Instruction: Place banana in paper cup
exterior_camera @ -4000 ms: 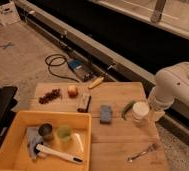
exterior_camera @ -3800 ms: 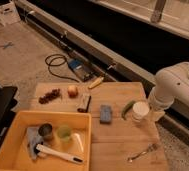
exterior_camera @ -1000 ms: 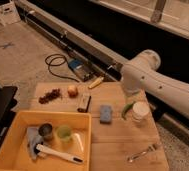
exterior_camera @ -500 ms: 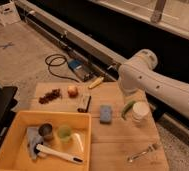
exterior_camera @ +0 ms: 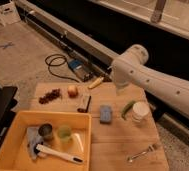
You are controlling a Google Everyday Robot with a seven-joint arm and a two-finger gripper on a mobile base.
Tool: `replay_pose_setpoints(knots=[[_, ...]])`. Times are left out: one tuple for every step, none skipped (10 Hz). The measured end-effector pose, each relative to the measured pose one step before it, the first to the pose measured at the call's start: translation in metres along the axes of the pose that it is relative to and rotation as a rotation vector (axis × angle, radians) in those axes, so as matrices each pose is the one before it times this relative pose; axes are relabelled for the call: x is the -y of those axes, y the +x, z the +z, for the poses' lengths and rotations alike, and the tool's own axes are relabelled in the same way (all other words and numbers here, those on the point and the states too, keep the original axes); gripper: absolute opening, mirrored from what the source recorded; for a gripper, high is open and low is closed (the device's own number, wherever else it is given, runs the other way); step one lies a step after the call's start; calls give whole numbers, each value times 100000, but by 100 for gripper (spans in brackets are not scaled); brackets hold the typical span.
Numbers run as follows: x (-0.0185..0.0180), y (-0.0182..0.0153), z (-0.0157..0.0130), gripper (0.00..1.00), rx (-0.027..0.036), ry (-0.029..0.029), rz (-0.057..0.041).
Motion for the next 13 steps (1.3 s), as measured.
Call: replay_pose_setpoints(knots=[[2065, -644, 1079, 65, 2708, 975, -1858], [1530, -661, 996, 65, 2548, 561, -1393], [1661, -781, 1347, 65, 3288, 580, -1314], [1061, -496, 1410, 65, 2933, 171, -1190], [374, -405, 1070, 65, 2086, -238, -837], [208, -479, 1562, 65, 2607, -758, -808], [94, -244, 1207, 65, 2030, -793, -446], [-175, -30, 1241, 65, 3023, -1221, 623], [-379, 185, 1009, 65, 2921, -1327, 1415], [-427, 239, 843, 65, 2984, -1196, 1726], [-80, 137, -30, 65, 133, -53, 324], [-15, -10, 22, 65, 16, -46, -14], [15, -20, -5, 65, -6, -31, -67]])
